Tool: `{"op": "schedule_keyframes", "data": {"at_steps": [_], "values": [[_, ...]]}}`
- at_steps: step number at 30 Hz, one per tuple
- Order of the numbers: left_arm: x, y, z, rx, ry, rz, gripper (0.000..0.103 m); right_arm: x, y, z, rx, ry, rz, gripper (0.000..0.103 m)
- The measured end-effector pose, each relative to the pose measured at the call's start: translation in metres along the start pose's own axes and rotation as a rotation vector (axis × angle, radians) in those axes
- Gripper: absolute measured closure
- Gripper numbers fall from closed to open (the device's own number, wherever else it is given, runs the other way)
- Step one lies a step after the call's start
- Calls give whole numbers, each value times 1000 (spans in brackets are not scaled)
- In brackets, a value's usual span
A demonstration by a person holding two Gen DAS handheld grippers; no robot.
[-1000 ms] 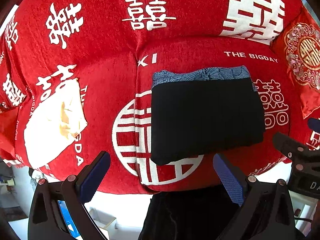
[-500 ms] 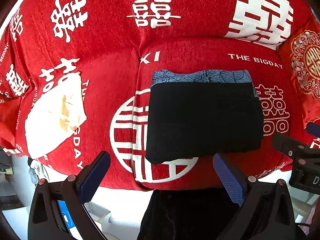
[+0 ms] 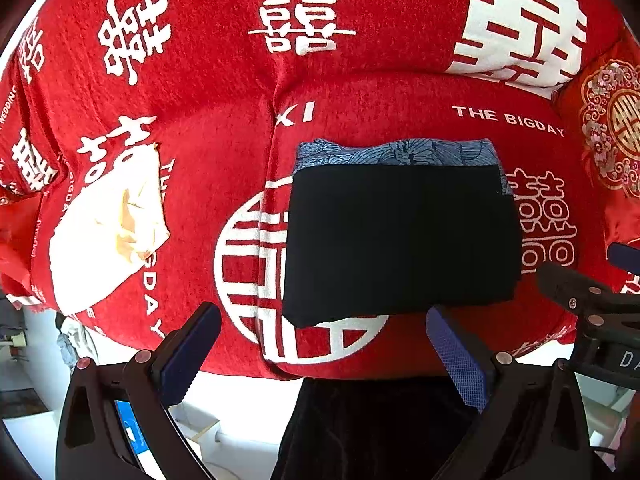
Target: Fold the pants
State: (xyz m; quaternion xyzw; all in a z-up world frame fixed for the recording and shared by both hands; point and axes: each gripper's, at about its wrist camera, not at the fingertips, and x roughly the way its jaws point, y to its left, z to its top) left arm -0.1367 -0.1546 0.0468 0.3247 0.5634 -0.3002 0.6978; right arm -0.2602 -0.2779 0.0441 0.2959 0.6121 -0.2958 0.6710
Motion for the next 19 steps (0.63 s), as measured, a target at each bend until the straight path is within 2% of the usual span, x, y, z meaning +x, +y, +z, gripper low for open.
{"op": "schedule_keyframes", "data": {"at_steps": [19], "values": [[1,-4,4,0,6,-12,0,5,-4,4,3,16,9,0]]}}
